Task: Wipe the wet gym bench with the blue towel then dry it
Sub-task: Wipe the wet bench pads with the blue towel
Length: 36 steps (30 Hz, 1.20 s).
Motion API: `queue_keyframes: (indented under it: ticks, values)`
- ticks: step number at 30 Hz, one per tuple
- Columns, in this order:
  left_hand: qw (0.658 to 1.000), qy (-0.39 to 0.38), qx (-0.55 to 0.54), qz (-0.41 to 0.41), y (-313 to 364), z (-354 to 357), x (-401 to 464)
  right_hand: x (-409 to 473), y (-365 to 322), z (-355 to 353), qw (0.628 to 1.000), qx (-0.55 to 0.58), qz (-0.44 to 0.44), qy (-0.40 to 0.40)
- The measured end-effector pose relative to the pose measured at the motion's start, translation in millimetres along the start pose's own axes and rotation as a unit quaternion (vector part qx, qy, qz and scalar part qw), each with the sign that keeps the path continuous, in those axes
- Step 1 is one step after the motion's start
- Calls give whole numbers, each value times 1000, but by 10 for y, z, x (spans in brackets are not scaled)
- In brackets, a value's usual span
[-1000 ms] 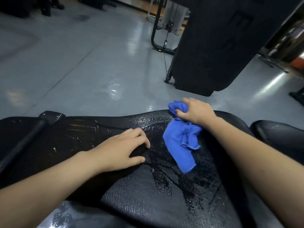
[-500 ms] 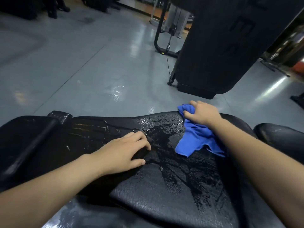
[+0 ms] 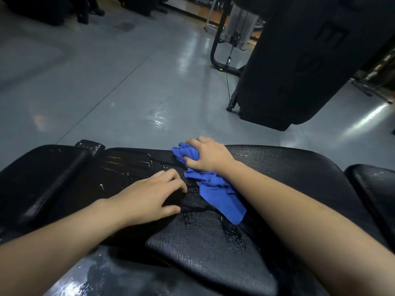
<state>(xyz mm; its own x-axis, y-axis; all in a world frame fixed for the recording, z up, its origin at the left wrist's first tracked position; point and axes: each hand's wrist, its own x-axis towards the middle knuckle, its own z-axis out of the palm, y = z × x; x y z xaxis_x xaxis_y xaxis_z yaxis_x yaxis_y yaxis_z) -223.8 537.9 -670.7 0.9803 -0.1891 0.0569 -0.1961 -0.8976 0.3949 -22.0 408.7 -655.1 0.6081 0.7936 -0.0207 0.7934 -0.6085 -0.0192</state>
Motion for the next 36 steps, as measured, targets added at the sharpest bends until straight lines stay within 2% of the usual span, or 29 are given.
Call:
queue_keyframes:
  ticks: [3, 8, 12, 18, 24, 30, 36]
  values:
    - [1000, -1, -1, -9, 12, -6, -42, -233, 257, -127, 1000, -1, 12, 10]
    - [1000, -6, 5, -19, 78, -12, -74, -815, 811, -411, 995, -11, 93, 26]
    - [999, -12, 7, -30, 122, -15, -103, -1353, 905, -485, 995, -3, 96, 40]
    - [999, -20, 17, -30, 172, -28, -126, -2114, 613, -476, 998, -6, 48, 50]
    - [999, -28, 21, -14, 261, -44, -87, -2681, 287, -447, 999, -18, -5, 25]
    - [999, -34, 28, 0, 348, -70, -56, -2965, -85, -319, 998, -47, 8, 39]
    - [999, -22, 25, -4, 292, -50, -139, -2772, -483, -147, 995, -66, 33, 68]
